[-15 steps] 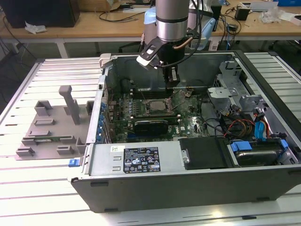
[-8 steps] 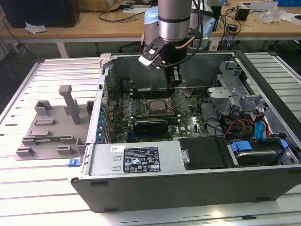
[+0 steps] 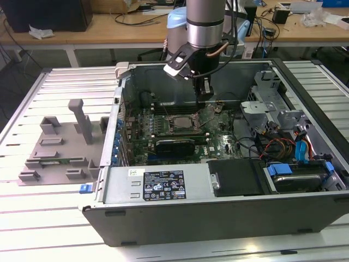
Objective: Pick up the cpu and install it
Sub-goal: 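Close the cpu cover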
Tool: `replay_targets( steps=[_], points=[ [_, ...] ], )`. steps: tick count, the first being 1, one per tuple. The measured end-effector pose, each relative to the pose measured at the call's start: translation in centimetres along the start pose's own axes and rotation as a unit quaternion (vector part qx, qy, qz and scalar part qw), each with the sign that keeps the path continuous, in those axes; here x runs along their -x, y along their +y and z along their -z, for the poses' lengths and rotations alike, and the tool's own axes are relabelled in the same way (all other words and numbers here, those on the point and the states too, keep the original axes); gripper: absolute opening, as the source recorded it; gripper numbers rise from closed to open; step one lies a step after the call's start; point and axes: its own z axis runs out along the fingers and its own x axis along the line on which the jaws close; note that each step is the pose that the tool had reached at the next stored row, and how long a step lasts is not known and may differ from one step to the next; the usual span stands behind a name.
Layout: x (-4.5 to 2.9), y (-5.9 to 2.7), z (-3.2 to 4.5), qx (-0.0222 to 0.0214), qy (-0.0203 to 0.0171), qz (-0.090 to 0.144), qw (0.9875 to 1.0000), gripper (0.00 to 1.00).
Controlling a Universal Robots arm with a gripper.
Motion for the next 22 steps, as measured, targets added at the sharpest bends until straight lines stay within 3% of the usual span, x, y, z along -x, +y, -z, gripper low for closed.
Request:
replay_targets(
  steps=[14, 22],
  points=[
    [0.16, 2.03, -0.09, 0.0, 0.0001, 0.0, 1.0, 0.11],
    [0.33, 4.15, -0.18, 0.0, 0.0, 0.0, 1.0, 0.11]
  ],
)
